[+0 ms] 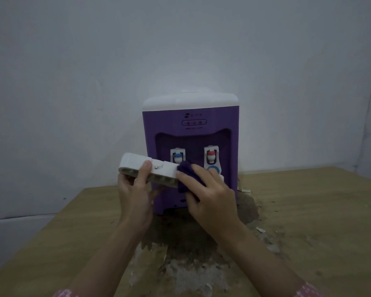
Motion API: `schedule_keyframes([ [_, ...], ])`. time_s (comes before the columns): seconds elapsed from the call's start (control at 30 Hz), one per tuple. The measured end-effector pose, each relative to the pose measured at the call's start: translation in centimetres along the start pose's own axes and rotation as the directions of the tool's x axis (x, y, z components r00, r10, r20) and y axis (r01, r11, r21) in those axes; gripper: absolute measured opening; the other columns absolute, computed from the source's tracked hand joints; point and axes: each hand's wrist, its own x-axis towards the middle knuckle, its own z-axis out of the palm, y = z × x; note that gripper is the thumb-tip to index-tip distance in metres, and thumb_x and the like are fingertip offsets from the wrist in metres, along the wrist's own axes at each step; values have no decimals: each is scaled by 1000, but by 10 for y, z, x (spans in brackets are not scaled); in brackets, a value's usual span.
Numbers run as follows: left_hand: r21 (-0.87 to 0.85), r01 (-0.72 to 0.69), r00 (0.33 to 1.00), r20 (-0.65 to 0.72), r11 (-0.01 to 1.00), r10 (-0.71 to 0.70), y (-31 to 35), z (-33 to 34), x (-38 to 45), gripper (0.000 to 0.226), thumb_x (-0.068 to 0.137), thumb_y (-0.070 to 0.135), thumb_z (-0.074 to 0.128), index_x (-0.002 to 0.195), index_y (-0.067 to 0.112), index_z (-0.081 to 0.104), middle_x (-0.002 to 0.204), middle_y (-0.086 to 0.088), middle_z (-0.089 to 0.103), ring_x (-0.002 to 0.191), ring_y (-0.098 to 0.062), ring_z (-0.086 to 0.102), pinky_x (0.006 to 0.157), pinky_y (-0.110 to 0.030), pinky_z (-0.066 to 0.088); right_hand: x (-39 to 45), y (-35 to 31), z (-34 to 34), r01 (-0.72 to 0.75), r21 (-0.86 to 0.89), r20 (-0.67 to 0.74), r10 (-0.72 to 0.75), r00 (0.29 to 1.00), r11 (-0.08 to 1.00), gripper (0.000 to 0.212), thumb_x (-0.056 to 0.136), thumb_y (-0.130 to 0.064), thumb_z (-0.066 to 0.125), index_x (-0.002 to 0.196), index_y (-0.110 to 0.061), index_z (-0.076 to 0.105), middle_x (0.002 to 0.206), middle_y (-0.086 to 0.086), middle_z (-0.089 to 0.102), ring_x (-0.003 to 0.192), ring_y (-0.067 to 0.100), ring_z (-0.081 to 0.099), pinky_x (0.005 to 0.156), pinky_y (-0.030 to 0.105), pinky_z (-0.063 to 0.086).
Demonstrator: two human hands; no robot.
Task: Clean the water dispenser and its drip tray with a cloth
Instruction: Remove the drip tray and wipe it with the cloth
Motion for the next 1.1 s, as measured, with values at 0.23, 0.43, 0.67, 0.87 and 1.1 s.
schedule_keyframes([
  [0.23,-25,12,999,-29,1000,-13,1,-1,3,36,88,18,57,121,11,44,108,-2,55,99,-16,60,72,-40,59,-9,25,-2,-416,309,-98,463,881,855,39,74,7,65,110,-9,66,102,10,67,91,19,61,84,34,54],
  [0.43,-72,76,996,-34,994,-79,-3,-1,4,29,88,20,56,114,14,47,107,-3,57,98,-18,60,63,-34,60,-17,24,-3,-197,199,-126,224,966,960,37,72,3,63,107,-6,68,104,14,67,93,25,62,84,31,51],
  [0.67,44,27,998,-64,999,-24,-1,-9,9,26,87,22,59,110,18,48,106,-2,58,95,-14,61,58,-30,59,-23,50,-5,-487,268,7,504,864,831,38,79,5,59,112,-13,65,104,7,67,93,23,62,78,34,52],
  [0.87,279,26,1000,-21,960,-21,-4,1,13,31,81,28,66,105,15,50,97,-2,62,83,-13,64,47,-22,53,-15,35,-11,-212,305,123,182,975,928,36,76,-8,60,111,-17,66,104,-4,63,96,7,57,83,2,39],
  [1.1,352,7,999,-39,936,8,-3,-6,14,36,82,29,65,109,13,47,100,-1,59,88,-15,63,57,-30,55,-22,44,-8,-200,135,238,165,957,970,33,74,-3,63,104,-14,69,106,7,67,95,24,63,75,22,44],
])
